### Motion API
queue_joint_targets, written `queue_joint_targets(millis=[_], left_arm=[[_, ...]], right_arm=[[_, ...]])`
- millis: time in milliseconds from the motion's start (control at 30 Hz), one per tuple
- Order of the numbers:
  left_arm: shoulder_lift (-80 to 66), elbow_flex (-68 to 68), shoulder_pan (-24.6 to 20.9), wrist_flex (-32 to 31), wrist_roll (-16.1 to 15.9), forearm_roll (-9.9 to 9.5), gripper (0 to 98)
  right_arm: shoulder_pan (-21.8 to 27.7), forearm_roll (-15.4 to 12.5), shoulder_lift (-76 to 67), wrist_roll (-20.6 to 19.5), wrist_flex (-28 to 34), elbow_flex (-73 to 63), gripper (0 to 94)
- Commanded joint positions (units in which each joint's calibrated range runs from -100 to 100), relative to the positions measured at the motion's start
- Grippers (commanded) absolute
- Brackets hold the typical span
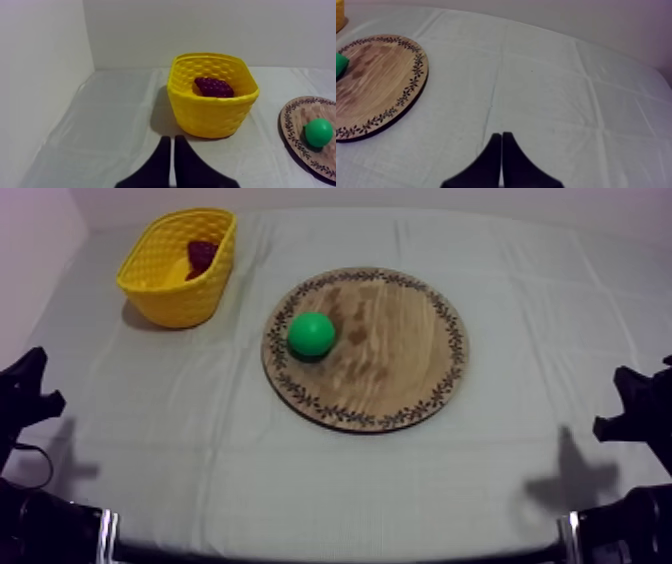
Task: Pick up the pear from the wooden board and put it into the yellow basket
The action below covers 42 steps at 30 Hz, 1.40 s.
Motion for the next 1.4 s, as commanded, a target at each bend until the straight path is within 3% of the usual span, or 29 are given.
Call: queue_joint_targets(millis=[0, 433, 733, 1100, 1367], left_arm=[[0.00, -1.06, 0.01, 5.66, 5.35, 1.67, 0.1], [0.00, -1.06, 0.01, 5.66, 5.17, 1.59, 0.0], [0.57, -3.08, -0.28, 4.58, 7.06, -0.16, 0.0], [13.63, -20.51, -0.29, 7.94, 6.66, 0.47, 0.0], [26.13, -36.68, 0.86, 14.03, 4.95, 2.31, 0.0]], right_arm=[[0.00, 0.02, -0.05, -0.01, -0.05, 0.05, 0.5], [0.00, 0.02, -0.05, -0.02, -0.05, 0.05, 0.5], [0.00, 0.02, -0.05, -0.01, -0.05, 0.05, 0.5], [0.00, 0.02, -0.05, -0.01, -0.05, 0.05, 0.5], [0.00, 0.02, -0.05, -0.01, -0.05, 0.05, 0.5]])
